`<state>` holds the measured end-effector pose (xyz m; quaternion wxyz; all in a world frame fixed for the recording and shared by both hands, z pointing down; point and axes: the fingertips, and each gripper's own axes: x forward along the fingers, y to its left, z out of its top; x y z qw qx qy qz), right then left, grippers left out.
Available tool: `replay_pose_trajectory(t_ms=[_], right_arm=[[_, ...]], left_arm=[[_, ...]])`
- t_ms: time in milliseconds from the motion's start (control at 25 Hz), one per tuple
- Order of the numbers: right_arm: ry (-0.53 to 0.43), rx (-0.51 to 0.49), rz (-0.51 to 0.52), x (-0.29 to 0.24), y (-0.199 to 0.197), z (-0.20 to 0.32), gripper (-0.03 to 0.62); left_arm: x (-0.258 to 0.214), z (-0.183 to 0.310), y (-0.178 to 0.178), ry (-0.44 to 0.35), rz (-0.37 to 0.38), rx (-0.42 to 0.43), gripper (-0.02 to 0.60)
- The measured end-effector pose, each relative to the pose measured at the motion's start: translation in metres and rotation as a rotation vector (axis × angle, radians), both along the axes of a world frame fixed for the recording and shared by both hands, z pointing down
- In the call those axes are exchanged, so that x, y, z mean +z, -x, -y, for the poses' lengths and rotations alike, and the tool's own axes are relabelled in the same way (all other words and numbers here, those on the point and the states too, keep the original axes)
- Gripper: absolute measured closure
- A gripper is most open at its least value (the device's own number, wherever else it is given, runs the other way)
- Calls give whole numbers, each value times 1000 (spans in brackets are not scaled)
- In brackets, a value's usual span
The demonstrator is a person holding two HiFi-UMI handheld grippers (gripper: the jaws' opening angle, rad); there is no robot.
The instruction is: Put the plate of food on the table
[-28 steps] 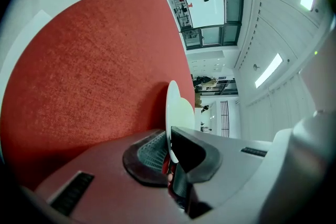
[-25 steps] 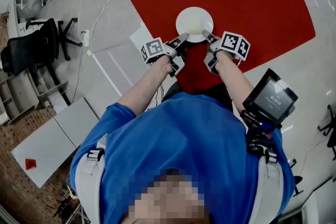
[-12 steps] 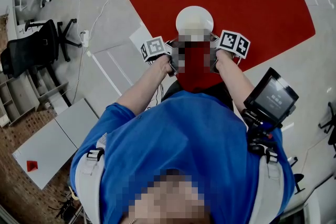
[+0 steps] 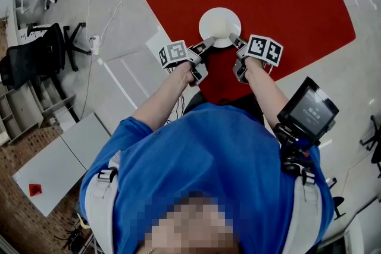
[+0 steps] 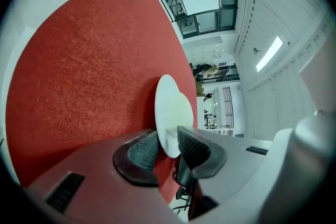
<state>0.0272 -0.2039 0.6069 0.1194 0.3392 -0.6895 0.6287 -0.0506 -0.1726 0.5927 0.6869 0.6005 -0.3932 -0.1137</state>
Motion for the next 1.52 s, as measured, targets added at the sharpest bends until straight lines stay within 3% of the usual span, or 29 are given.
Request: replay_pose_trajectory(t_ms=[400, 680, 840, 1320, 1520], right_arm=[[-5, 17, -18, 6, -9, 4, 534], [-10, 20, -16, 6, -10, 7, 534], [-11, 23, -11, 9, -10, 7, 534], [-16, 31, -14, 12, -13, 12, 534], [-18, 35, -14, 13, -13, 14, 534]], left_arm=[[7, -3, -1, 8, 40, 82, 485], [4, -5, -9, 0, 42, 155, 390], [6, -9, -11, -11, 93, 248, 360], [10, -20, -16, -42, 245, 544, 360], [11, -24, -15, -48, 252, 605, 360]])
